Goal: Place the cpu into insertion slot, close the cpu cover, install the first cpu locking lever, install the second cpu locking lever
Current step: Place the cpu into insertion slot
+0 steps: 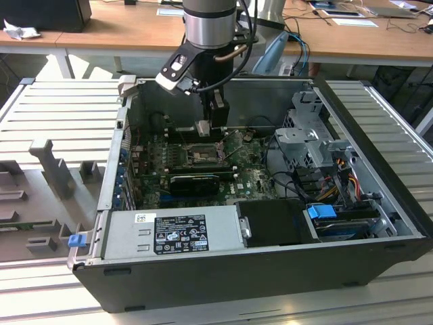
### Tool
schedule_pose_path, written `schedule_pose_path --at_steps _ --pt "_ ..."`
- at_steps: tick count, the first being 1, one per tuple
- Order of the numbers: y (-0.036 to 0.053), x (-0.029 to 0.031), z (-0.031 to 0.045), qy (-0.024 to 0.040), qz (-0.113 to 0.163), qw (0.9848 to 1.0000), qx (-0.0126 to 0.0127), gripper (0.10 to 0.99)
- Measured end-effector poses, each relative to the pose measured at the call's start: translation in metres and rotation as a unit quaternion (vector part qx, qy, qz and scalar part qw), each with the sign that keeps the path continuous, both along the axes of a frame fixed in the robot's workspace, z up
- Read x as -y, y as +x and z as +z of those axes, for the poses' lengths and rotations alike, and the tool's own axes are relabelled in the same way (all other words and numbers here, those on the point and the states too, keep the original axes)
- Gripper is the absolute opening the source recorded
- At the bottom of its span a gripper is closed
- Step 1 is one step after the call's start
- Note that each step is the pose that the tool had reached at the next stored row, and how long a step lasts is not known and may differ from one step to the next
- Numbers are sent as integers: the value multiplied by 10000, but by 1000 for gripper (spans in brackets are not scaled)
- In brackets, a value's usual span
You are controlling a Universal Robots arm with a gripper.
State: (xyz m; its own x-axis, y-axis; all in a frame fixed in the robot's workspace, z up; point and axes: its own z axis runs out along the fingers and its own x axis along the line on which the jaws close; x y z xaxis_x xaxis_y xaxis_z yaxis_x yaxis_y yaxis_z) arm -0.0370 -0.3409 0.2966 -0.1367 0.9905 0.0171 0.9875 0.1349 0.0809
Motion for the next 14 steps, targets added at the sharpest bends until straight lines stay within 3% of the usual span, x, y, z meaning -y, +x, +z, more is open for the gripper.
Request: schedule_pose_path --at_steps 14 --pt "0 0 -51 1 -54 10000 0 529"
